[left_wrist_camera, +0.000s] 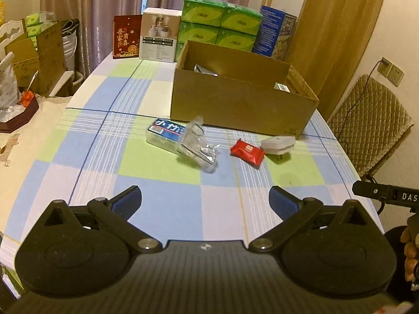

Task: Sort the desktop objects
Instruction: 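Move both tools back over the remaining items on the table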

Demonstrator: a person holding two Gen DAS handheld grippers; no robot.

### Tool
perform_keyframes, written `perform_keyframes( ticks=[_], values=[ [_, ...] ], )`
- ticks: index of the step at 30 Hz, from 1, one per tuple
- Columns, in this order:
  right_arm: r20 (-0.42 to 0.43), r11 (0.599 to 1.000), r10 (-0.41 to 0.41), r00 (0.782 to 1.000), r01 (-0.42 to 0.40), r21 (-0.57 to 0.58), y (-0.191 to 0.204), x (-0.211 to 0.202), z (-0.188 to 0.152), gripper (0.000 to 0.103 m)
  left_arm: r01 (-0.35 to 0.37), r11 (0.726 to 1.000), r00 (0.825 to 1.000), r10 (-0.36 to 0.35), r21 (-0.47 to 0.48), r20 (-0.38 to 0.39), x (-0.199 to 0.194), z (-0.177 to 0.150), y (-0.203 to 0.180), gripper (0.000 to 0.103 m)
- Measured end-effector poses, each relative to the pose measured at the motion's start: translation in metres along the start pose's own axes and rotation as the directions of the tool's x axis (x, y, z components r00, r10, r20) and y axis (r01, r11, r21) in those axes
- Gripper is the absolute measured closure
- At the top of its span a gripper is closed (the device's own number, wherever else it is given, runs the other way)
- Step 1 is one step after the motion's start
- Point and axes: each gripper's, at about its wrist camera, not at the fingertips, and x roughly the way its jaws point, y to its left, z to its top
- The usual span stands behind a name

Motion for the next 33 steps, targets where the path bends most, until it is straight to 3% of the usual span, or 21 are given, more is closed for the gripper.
perform_keyframes(
  ticks=[10,18,33],
  values=[
    [-0.009,0.999,-0.017,1.0,0.017,0.045,-0.021,-0.001,-0.009,0.002,0.017,0.999,1.0,-0.016,0.032,-0.025,0.006,-0.008,-0.018,0.001],
    [-0.019,0.998,-0.003,1.0,0.004,0.062,-0.026,0.002,-0.008,0.002,-0.012,0.998,1.0,0.014,0.063,-0.024,0.013,-0.008,-0.022,0.001],
    [-0.035,0.999,0.029,0.999,-0.029,-0.017,-0.01,0.028,-0.001,0.002,-0.027,0.991,0.999,0.03,0.132,-0.021,0.038,-0.004,-0.017,0.001]
  ],
)
